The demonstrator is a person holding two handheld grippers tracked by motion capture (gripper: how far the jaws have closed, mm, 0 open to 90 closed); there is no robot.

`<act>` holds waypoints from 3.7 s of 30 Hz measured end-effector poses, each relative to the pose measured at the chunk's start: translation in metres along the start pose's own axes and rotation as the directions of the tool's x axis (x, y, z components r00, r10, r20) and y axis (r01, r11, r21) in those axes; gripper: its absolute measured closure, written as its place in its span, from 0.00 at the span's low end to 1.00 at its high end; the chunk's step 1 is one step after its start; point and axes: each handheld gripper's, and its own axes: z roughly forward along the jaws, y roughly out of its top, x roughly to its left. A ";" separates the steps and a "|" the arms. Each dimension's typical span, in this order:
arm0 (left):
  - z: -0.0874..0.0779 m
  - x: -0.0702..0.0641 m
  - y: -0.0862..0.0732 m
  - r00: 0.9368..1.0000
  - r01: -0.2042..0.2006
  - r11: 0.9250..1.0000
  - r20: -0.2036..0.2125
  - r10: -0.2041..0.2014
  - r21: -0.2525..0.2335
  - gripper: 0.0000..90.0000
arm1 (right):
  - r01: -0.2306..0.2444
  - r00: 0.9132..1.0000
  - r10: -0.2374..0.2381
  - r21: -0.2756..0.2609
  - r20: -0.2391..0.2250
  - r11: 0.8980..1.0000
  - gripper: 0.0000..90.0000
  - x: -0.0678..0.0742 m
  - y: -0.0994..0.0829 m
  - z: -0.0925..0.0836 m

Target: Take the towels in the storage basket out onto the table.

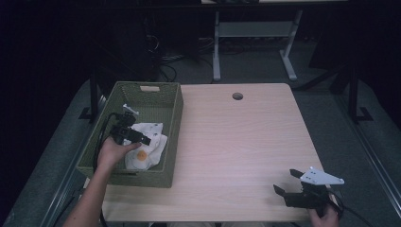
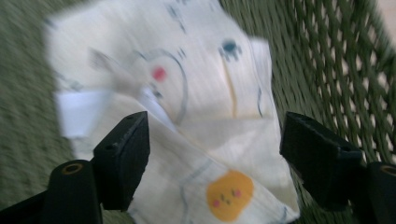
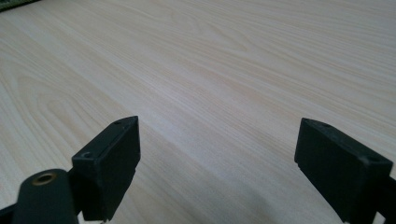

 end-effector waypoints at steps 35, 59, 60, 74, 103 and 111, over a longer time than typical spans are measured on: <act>0.046 -0.013 0.014 0.981 -0.030 0.962 -0.174 0.080 0.272 0.46 | -0.002 1.000 0.002 -0.015 -0.006 1.000 0.15 0.001 0.001 -0.001; 0.040 -0.006 0.016 0.990 -0.053 0.963 -0.116 0.086 0.263 0.82 | -0.013 1.000 0.013 -0.003 -0.008 1.000 0.15 0.000 -0.001 0.001; 0.039 -0.006 0.016 0.990 -0.056 0.966 -0.114 0.087 0.252 0.82 | -0.015 1.000 0.015 -0.004 -0.006 1.000 0.15 0.000 -0.001 0.001; 0.000 -0.003 0.013 0.999 -0.031 0.999 0.037 0.030 0.016 0.82 | -0.041 0.999 0.042 -0.010 0.009 0.999 0.15 -0.005 -0.004 0.000; -0.044 0.021 -0.010 0.931 0.173 0.952 0.357 -0.074 -0.254 0.81 | -0.052 0.998 0.053 -0.026 0.022 0.998 0.15 -0.004 -0.003 -0.004; -0.053 0.021 -0.015 0.908 0.168 0.940 0.417 -0.031 -0.296 0.81 | -0.045 0.999 0.045 -0.030 0.023 0.999 0.15 -0.004 -0.003 -0.005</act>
